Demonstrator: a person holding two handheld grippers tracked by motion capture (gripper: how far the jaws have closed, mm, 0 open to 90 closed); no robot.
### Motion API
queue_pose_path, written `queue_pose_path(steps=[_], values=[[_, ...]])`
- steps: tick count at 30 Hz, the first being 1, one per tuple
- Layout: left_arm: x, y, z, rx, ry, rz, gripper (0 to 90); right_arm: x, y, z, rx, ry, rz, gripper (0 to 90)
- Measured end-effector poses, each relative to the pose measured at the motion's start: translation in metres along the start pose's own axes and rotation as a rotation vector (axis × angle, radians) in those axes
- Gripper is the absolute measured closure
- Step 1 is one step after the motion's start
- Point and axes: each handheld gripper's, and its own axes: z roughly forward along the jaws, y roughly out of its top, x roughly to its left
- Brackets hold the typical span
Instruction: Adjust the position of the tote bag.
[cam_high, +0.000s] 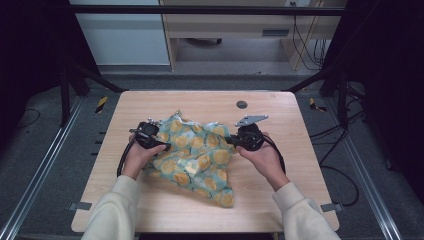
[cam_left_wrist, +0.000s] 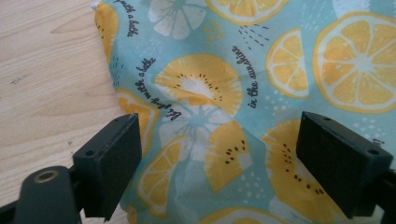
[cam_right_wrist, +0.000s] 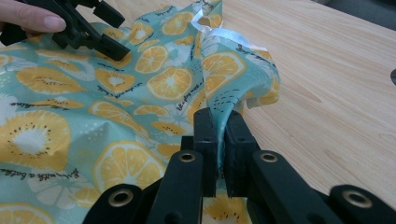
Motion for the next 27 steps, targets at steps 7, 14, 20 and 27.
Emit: queue_pose_path(steps=[7, 14, 20, 27], values=[[0.004, 0.000, 0.001, 0.004, 0.011, -0.003, 6.7, 0.000, -0.001, 0.001, 0.003, 0.002, 0.001, 85.8], [0.006, -0.005, 0.003, 0.044, 0.014, -0.018, 31.2, 0.003, -0.001, 0.004, 0.017, 0.014, -0.006, 86.0], [0.003, -0.008, -0.001, 0.050, 0.009, 0.014, 72.1, 0.005, 0.000, 0.004, 0.009, 0.017, -0.012, 86.0], [0.001, -0.010, -0.014, -0.018, 0.017, 0.042, 89.9, 0.001, 0.000, 0.001, -0.002, 0.006, -0.009, 86.2]])
